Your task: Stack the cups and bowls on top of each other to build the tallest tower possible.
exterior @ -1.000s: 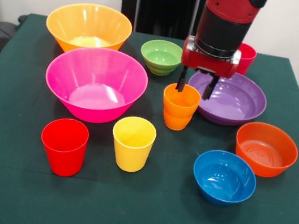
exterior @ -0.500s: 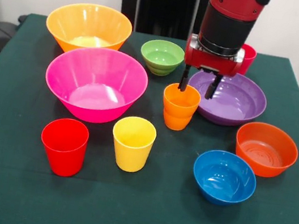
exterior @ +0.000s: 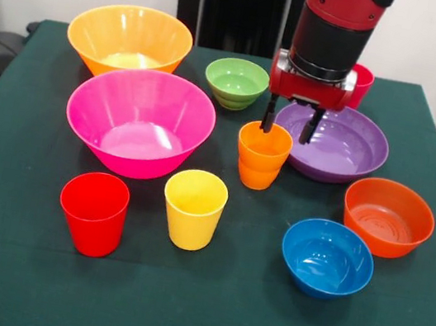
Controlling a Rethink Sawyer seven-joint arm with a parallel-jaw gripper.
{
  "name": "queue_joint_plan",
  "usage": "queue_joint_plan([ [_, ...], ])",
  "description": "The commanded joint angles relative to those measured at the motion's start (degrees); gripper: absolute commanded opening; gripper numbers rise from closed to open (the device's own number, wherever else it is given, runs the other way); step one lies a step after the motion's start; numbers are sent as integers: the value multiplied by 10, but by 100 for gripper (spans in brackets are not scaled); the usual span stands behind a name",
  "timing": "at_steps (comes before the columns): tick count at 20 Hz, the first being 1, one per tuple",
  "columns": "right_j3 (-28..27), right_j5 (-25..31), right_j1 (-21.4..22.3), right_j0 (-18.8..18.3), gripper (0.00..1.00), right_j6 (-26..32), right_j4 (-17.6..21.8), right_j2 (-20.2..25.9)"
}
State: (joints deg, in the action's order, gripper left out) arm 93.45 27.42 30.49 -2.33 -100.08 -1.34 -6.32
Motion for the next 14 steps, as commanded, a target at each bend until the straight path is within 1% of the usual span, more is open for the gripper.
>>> queue_joint_plan([
  [1, 22, 7, 11, 7, 100, -93, -15, 34],
  [7, 32, -1, 9, 4, 100, -96, -17, 37],
  [11, 45, -1, 19, 10, 100, -104, -19, 32],
  [14, 50, -1, 21, 8, 100, -105, -19, 33],
])
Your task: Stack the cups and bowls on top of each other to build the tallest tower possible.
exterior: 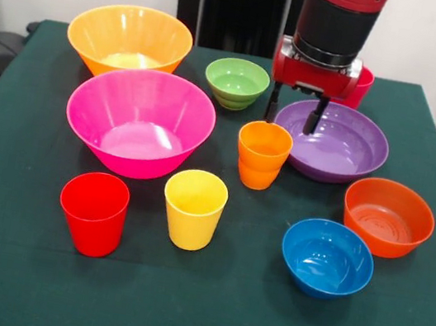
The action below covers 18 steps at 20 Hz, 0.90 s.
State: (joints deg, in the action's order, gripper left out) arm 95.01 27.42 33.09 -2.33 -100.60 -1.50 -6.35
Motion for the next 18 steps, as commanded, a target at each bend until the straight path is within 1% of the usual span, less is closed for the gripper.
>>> queue_joint_plan([
  [1, 37, -3, -4, 7, 100, -100, -17, 34],
  [4, 50, -14, 3, 5, 100, -103, -13, 34],
  [11, 87, -11, 18, -13, 100, -102, -19, 52],
  [15, 125, -29, 35, -26, 100, -100, -20, 62],
  [18, 141, -36, 44, -30, 100, -102, -20, 65],
])
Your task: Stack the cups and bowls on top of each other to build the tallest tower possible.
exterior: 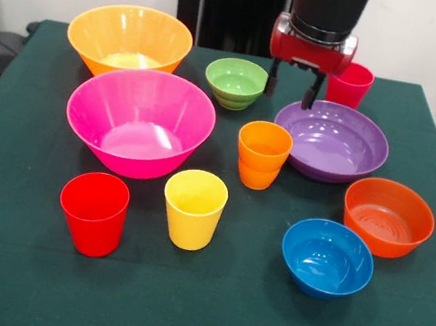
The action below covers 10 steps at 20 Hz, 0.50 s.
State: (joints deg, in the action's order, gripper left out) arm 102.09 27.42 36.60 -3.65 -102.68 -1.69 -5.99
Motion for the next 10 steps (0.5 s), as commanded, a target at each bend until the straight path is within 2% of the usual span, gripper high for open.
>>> queue_joint_plan([
  [1, 78, -40, 12, -20, 100, -81, -18, 63],
  [10, 118, -58, 26, -56, 100, -63, -9, 80],
])
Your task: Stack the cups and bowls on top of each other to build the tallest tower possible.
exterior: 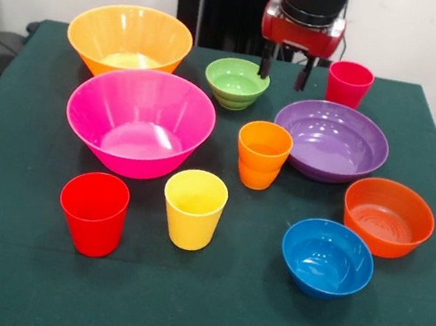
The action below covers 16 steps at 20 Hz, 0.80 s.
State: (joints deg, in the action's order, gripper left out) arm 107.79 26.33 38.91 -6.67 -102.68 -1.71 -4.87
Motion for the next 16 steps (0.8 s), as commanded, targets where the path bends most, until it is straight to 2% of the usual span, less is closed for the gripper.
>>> queue_joint_plan([
  [1, 67, -51, 4, -27, 100, -65, -8, 70],
  [6, 89, -84, -1, -33, 100, -76, -2, 73],
  [13, 88, -169, -54, -41, 100, -88, 10, 79],
  [16, 87, -175, -62, -47, 100, -81, 12, 81],
])
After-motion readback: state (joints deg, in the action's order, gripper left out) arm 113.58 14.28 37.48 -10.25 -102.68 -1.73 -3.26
